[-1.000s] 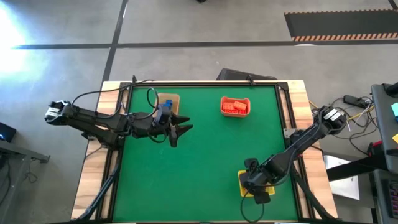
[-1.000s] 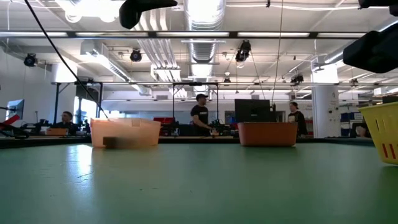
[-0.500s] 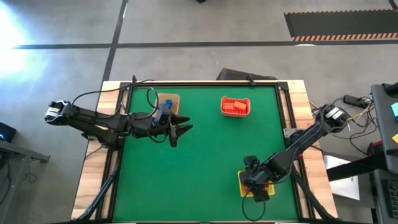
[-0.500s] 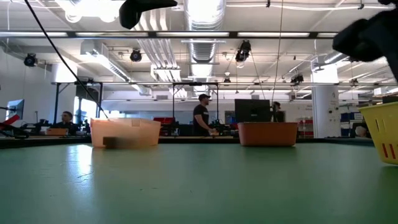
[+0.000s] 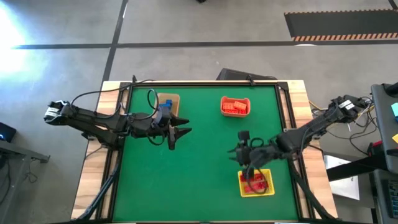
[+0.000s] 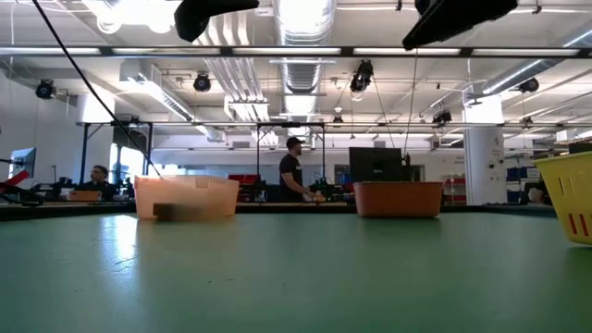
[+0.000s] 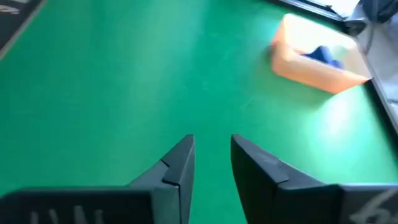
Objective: Sort & place blocks by color
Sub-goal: Return to Home Position
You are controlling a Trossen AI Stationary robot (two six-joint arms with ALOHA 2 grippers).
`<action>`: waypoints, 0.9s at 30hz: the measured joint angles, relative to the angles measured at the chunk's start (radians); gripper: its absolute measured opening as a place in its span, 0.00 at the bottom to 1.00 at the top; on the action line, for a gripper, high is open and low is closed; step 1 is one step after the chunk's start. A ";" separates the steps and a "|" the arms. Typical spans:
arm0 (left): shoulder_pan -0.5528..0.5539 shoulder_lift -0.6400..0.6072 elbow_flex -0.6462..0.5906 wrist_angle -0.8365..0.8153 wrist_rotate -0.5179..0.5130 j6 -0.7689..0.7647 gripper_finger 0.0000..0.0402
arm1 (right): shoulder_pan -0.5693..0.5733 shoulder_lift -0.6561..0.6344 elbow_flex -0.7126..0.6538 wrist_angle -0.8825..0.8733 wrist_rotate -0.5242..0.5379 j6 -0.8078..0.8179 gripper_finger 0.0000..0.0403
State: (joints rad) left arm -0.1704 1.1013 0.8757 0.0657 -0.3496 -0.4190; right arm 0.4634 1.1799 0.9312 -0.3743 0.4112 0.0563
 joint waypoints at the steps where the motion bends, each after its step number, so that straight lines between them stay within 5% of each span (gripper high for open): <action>1: -0.004 -0.012 0.000 -0.026 0.009 0.018 0.44 | -0.026 -0.017 -0.022 0.020 -0.008 -0.020 0.21; 7: -0.024 -0.127 -0.003 -0.242 0.026 0.060 0.26 | -0.188 -0.140 -0.222 0.239 -0.168 -0.070 0.14; 13: -0.027 -0.267 -0.076 -0.320 0.057 0.060 0.02 | -0.241 -0.284 -0.405 0.422 -0.183 -0.089 0.10; 27: -0.027 -0.591 -0.358 -0.308 0.057 0.070 0.00 | -0.245 -0.650 -0.593 0.463 -0.091 -0.057 0.08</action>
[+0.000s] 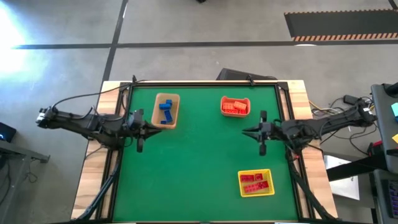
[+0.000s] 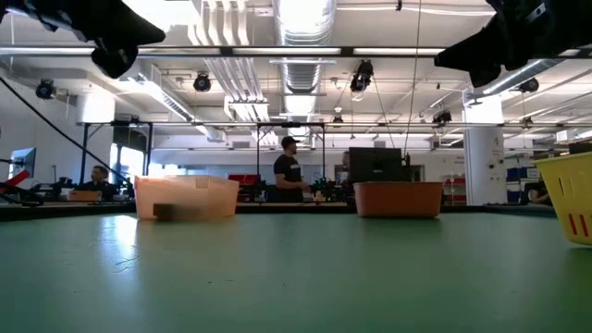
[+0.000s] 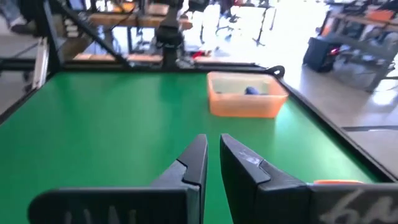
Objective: Sort & place blocks by color
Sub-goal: Return to Home Position
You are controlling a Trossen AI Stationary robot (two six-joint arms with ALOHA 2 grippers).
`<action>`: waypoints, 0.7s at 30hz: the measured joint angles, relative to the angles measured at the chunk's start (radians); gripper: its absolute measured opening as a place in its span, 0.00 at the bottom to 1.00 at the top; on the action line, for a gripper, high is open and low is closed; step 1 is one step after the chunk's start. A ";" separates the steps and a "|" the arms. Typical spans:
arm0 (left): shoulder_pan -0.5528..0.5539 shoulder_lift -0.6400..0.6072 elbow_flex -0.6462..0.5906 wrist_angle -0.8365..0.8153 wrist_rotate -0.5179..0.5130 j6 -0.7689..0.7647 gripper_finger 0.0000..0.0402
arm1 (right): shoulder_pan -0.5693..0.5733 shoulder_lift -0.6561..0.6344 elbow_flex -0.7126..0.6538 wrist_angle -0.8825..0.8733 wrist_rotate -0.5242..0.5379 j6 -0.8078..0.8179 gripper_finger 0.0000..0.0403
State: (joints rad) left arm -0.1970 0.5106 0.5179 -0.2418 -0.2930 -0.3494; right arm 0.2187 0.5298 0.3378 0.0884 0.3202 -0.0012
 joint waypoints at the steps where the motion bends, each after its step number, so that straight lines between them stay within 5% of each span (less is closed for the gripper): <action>1: 0.000 -0.019 -0.012 -0.001 0.000 0.000 0.00 | 0.000 -0.028 -0.013 -0.001 0.007 0.000 0.08; 21: 0.000 -0.493 -0.197 -0.076 -0.080 -0.009 0.00 | 0.001 -0.484 -0.165 -0.078 0.084 0.027 0.08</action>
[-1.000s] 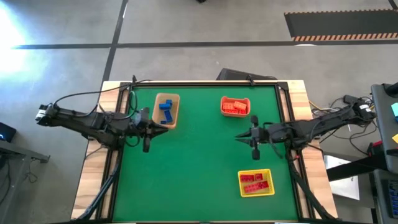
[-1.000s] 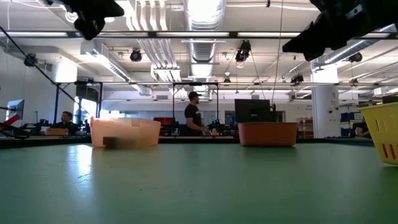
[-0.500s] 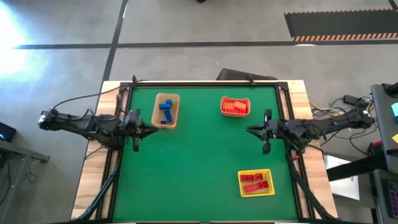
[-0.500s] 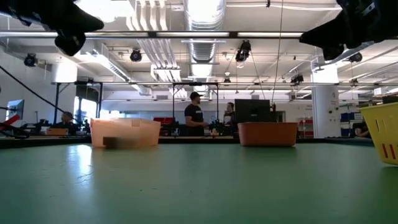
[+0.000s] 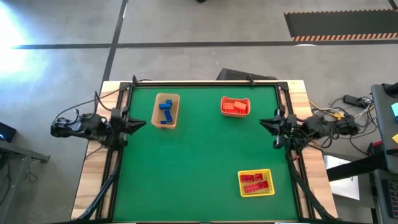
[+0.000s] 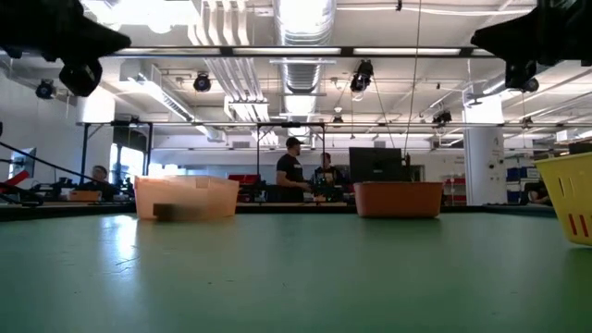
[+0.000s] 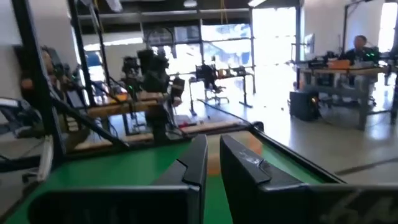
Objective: Sort & place blocks by color
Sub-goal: Return to Home Position
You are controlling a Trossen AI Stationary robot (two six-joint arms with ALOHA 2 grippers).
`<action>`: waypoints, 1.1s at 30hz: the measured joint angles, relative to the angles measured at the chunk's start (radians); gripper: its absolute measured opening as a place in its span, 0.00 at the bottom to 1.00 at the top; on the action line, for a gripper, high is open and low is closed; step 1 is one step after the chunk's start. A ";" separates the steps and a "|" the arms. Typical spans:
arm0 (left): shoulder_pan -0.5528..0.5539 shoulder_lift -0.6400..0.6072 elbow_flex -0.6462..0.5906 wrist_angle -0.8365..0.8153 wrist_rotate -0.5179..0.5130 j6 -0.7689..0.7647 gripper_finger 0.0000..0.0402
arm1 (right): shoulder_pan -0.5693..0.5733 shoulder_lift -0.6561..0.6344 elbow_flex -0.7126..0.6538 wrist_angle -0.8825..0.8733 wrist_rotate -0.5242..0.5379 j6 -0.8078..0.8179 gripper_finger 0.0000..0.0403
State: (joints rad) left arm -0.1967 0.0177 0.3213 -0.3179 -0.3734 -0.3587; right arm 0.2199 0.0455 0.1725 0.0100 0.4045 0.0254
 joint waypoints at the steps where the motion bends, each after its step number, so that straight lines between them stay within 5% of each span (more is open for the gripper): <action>1: 0.000 0.002 -0.001 -0.016 -0.005 0.003 0.00 | 0.000 -0.018 -0.001 -0.015 0.002 0.000 0.08; 13: 0.000 0.001 -0.008 -0.016 -0.010 0.054 0.00 | 0.000 -0.045 -0.011 -0.072 0.025 0.005 0.08; 24: 0.000 0.003 -0.290 0.408 -0.025 0.036 0.00 | 0.000 -0.029 -0.160 0.056 0.016 0.123 0.08; 33: 0.000 0.052 -0.313 0.391 -0.109 0.053 0.00 | 0.000 0.011 -0.160 0.053 0.025 -0.026 0.04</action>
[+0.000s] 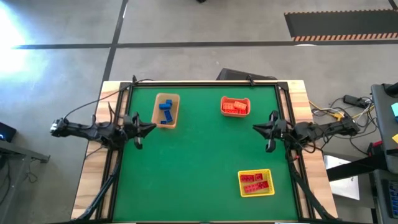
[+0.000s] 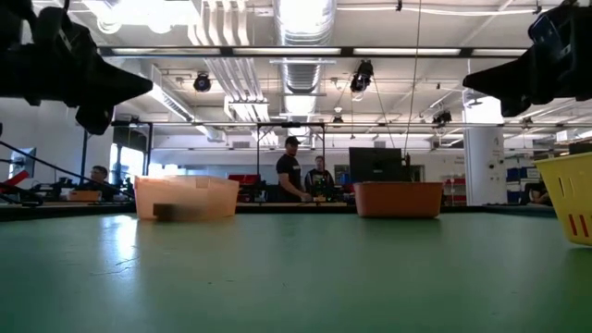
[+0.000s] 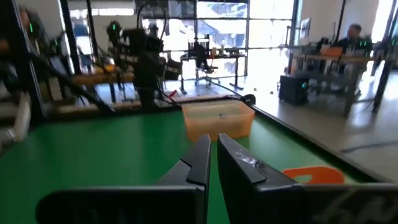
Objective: Sort & place blocks by color
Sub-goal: Return to Home Position
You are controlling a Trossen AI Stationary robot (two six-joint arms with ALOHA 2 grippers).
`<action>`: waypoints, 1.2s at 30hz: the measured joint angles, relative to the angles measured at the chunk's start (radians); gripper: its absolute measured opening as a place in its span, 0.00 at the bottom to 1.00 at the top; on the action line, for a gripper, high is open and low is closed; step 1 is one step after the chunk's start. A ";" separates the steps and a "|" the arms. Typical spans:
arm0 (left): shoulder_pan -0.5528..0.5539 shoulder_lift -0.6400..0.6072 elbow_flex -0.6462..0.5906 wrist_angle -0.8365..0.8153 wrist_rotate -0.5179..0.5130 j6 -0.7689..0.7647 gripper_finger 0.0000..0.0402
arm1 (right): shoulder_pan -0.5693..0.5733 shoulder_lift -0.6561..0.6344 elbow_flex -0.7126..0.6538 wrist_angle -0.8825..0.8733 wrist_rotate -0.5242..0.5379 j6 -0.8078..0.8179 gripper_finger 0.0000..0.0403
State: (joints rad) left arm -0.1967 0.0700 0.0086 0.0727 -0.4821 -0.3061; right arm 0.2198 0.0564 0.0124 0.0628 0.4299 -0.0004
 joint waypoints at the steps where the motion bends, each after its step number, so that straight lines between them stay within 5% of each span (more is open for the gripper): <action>1: 0.000 0.007 0.000 -0.001 0.000 0.003 0.00 | 0.000 0.005 0.000 0.000 -0.002 -0.034 0.04; 36: 0.000 0.236 -0.003 0.023 -0.025 0.026 0.00 | 0.000 0.025 -0.001 0.002 -0.010 -0.078 0.04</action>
State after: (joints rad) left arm -0.1967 0.3063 0.0059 0.0956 -0.5073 -0.2802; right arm 0.2199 0.0814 0.0109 0.0647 0.4202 -0.0788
